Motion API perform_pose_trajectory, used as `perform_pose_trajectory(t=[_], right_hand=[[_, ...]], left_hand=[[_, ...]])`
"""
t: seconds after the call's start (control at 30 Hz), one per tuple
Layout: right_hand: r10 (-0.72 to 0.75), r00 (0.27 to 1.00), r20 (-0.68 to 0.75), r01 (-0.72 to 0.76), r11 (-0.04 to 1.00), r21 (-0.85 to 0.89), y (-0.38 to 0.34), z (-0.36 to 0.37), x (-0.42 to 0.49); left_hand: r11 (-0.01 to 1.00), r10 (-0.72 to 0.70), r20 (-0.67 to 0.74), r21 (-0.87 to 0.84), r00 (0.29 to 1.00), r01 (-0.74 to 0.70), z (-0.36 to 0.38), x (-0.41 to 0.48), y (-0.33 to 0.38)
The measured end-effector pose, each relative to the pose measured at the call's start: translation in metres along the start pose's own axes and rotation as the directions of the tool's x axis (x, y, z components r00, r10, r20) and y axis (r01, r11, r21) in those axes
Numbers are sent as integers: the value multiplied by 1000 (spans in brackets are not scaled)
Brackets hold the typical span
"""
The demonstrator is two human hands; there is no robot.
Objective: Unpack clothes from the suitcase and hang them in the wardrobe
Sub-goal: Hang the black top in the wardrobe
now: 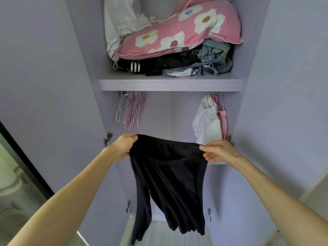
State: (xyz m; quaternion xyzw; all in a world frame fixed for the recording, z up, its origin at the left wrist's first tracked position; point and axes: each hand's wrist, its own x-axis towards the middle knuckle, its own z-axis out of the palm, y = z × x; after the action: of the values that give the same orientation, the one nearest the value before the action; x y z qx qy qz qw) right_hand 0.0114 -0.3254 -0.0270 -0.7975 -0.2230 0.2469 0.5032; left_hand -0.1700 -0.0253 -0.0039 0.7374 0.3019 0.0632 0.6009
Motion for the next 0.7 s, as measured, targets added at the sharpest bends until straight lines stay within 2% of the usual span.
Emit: perform_pose_trajectory(t=[0.03, 0.07, 0.13, 0.17, 0.23, 0.3, 0.33, 0.37, 0.4, 0.47, 0.5, 0.57, 0.6, 0.63, 0.7], right_hand=[[-17, 999, 34, 20, 997, -69, 3, -1, 0], [-44, 998, 43, 51, 985, -167, 8, -2, 1], [-136, 991, -19, 121, 928, -351, 15, -5, 6], [-197, 977, -81, 148, 902, -405, 19, -6, 9], [-295, 931, -215, 170, 871, -460, 23, -7, 12], [-321, 900, -296, 158, 872, -463, 27, -6, 13], [-315, 899, -304, 153, 877, -455, 27, -4, 12], [-297, 908, -297, 146, 886, -441, 29, 0, 11], [-278, 920, -277, 142, 893, -427, 28, 5, 8], [-264, 942, -210, 162, 900, -404, 24, 17, 5], [-270, 948, -169, 190, 905, -380, 20, 25, 2], [-291, 955, -58, 261, 918, -299, 7, 40, 0], [-302, 953, 0, 292, 922, -256, 0, 46, -2], [-318, 946, 58, 323, 920, -222, -8, 51, -3], [-352, 923, 153, 377, 907, -187, -22, 57, -1]], left_hand=[[997, 44, -89, 59, 995, -39, -1, 5, -7], [965, 134, -135, 244, 982, -98, -2, 8, -11], [752, 321, -60, 623, 945, -216, -3, 6, -17], [634, 357, 27, 727, 934, -263, -3, 0, -17], [412, 346, 172, 855, 922, -314, -1, -14, -14], [176, 309, 243, 936, 920, -306, 1, -22, -15], [165, 303, 247, 938, 920, -306, 2, -24, -16], [275, 306, 229, 908, 924, -316, 3, -25, -16], [463, 311, 186, 827, 932, -320, 5, -25, -15], [787, 275, 85, 553, 958, -274, 12, -24, -10], [890, 229, 58, 392, 972, -234, 17, -25, -7], [979, 153, 72, 123, 986, -161, 26, -26, -8], [986, 145, 92, 69, 985, -151, 33, -28, -9], [983, 153, 104, 81, 983, -162, 38, -29, -9], [953, 191, 126, 215, 973, -215, 50, -27, -8]])
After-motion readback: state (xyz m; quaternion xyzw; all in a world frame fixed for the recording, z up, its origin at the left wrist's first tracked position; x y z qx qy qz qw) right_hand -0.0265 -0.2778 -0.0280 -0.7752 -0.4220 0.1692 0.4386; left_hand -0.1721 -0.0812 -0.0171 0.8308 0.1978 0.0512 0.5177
